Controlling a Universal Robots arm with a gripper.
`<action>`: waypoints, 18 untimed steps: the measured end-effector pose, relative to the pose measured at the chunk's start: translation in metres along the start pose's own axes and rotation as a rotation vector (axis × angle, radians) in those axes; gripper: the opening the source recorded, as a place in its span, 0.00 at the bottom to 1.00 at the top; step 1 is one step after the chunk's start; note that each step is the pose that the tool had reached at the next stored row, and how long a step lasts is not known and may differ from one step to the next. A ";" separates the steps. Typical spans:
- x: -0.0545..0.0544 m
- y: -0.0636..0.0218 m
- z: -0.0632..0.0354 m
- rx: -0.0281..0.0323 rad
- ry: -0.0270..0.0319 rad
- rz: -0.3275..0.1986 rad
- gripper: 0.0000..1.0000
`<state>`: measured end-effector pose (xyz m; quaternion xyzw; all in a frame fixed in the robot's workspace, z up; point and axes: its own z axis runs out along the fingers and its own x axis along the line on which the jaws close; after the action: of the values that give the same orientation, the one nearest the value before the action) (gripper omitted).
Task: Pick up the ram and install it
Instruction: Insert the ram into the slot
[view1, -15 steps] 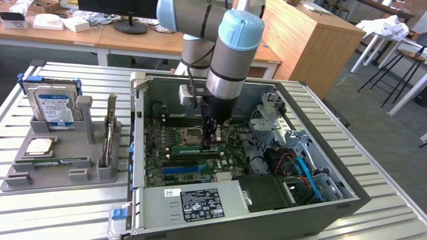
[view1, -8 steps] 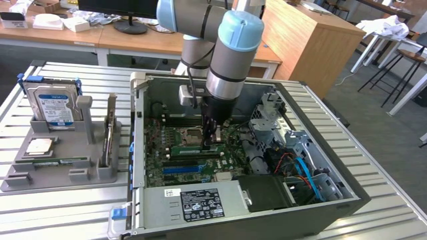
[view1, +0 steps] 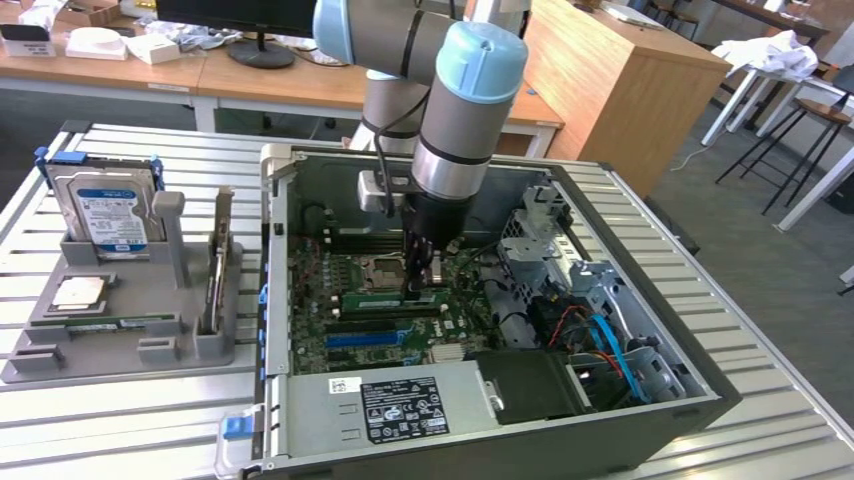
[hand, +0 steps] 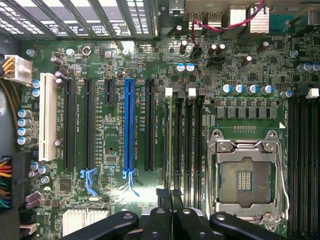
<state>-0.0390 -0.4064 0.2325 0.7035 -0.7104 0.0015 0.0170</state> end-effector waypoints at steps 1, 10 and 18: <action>0.000 0.0000 0.0000 0.0000 0.0000 0.000 0.11; 0.000 0.0003 0.0007 0.0000 0.0001 0.000 0.11; 0.000 0.0007 0.0007 -0.0001 0.0001 0.000 0.11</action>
<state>-0.0397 -0.4064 0.2318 0.7036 -0.7104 0.0015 0.0171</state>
